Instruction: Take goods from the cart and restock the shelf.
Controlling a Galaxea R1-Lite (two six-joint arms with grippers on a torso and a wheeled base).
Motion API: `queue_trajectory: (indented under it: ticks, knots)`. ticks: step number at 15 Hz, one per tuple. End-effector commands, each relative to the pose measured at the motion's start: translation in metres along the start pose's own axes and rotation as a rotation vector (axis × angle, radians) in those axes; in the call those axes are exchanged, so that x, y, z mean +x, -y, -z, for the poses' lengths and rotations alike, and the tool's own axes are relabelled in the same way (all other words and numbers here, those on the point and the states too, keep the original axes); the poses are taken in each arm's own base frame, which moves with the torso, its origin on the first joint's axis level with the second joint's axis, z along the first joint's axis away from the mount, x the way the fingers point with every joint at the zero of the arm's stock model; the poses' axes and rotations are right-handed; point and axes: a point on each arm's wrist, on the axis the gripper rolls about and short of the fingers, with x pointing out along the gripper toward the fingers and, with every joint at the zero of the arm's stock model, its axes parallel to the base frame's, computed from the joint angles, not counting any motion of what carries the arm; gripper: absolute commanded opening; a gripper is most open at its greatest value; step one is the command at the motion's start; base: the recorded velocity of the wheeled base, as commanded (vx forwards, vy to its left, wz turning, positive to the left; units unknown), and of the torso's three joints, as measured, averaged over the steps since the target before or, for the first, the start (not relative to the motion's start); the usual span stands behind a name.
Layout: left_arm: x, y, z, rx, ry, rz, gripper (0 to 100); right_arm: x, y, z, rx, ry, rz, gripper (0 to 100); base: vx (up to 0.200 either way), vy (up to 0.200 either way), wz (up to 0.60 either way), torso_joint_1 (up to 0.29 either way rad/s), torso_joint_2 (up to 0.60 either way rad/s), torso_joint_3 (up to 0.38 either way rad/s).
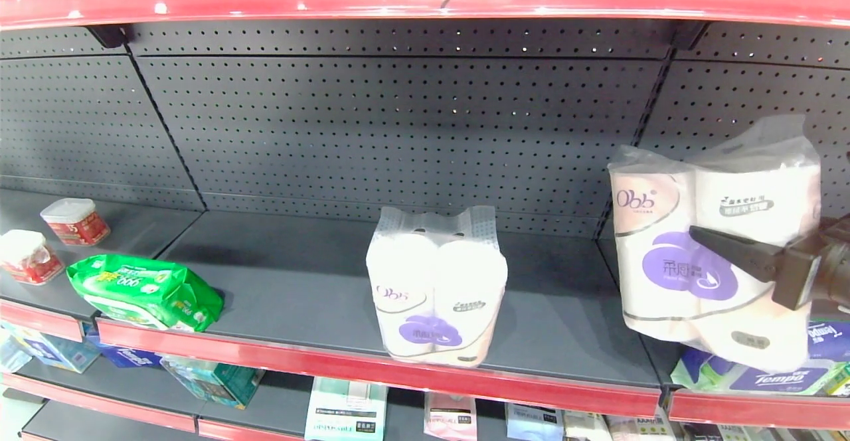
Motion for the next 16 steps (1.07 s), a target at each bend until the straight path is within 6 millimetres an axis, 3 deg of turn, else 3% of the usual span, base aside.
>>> queue_trajectory:
  ticks: [1, 3, 4, 6, 11, 16]
  knots:
    - [0.0, 0.0, 0.0, 0.0, 0.002, -0.001, 100, 0.031, 0.001, 0.004, 0.001, -0.023, -0.032, 0, 0.0, 0.0, 0.0, 0.0, 0.0, 0.0]
    - [0.0, 0.0, 0.0, 0.0, 0.002, -0.001, 100, 0.049, -0.001, 0.004, -0.004, -0.019, -0.054, 0, 0.0, 0.0, 0.0, 0.0, 0.0, 0.0]
    - [0.0, 0.0, 0.0, 0.0, 0.002, -0.001, 100, 0.049, -0.001, 0.004, -0.004, -0.019, -0.054, 0, 0.0, 0.0, 0.0, 0.0, 0.0, 0.0]
    - [0.0, 0.0, 0.0, 0.0, 0.002, -0.001, 100, 0.079, -0.002, 0.002, -0.006, -0.011, -0.108, 0, 0.0, 0.0, 0.0, 0.0, 0.0, 0.0]
    - [0.0, 0.0, 0.0, 0.0, 0.002, -0.001, 100, 0.134, -0.011, 0.005, -0.032, 0.068, -0.226, 0, 0.0, 0.0, 0.0, 0.0, 0.0, 0.0]
    - [0.0, 0.0, 0.0, 0.0, 0.002, 0.001, 100, 0.168, -0.014, 0.012, -0.047, 0.123, -0.339, 0, 0.0, 0.0, 0.0, 0.0, 0.0, 0.0]
